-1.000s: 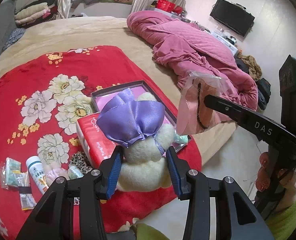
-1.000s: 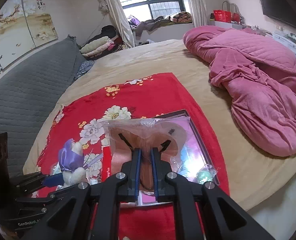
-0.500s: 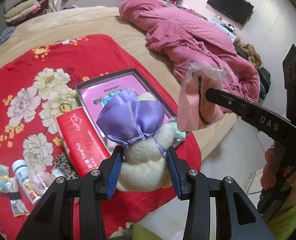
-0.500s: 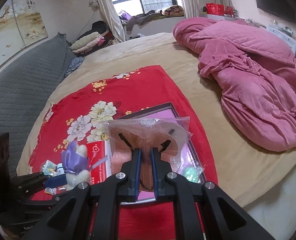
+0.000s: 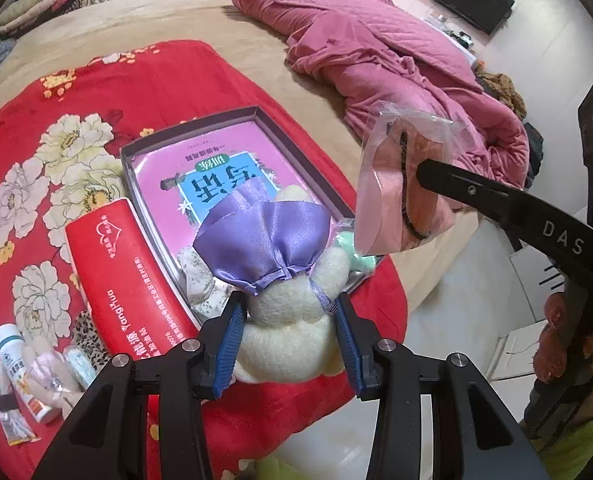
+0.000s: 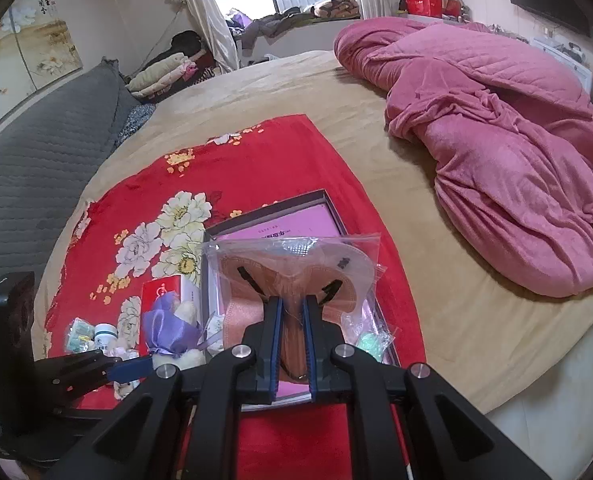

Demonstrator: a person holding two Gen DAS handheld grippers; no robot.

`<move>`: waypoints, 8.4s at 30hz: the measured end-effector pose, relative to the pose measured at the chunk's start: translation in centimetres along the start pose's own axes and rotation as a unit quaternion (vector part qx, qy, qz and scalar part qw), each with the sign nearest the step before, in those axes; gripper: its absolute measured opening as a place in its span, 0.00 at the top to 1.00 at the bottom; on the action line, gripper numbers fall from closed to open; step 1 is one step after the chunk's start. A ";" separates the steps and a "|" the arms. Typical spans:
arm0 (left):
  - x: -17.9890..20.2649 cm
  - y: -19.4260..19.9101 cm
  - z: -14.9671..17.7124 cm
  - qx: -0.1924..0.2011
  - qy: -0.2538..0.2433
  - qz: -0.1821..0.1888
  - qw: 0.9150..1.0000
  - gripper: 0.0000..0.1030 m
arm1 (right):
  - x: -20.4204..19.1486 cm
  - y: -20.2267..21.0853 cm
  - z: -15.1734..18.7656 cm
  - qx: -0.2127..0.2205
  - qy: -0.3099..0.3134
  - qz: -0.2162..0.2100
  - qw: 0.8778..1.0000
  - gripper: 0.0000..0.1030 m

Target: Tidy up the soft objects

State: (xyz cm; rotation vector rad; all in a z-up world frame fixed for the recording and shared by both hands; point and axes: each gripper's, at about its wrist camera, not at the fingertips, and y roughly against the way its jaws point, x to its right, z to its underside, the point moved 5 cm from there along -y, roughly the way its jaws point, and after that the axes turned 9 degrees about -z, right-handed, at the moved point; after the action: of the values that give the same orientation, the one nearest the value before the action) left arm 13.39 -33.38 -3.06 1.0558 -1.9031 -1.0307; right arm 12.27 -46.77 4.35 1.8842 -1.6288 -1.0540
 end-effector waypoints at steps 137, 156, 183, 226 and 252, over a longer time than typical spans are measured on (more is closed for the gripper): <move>-4.0 0.0 0.8 0.000 0.022 -0.059 0.998 0.27 | -0.7 -4.3 1.0 -0.046 0.001 0.043 0.998 0.51; -8.3 5.0 2.2 0.035 0.051 -0.070 0.996 0.26 | -6.6 -1.9 0.0 -0.014 0.040 0.038 0.998 0.48; -16.2 11.6 6.2 0.069 0.103 -0.093 0.988 0.24 | -16.4 -1.4 1.0 0.001 0.089 0.005 0.996 0.42; -33.0 17.8 15.9 0.077 0.233 -0.176 0.953 0.24 | -27.5 -5.1 6.4 -0.048 0.179 -0.049 0.982 0.41; -31.2 11.5 18.3 0.018 0.217 -0.160 0.963 0.24 | -28.4 -9.3 12.6 -0.099 0.192 -0.071 0.974 0.41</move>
State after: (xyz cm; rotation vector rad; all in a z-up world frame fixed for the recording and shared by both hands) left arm 6.79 3.78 -6.91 1.5081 -1.4306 -0.8473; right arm 7.88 -15.41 -2.83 1.9427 -1.1448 -0.8060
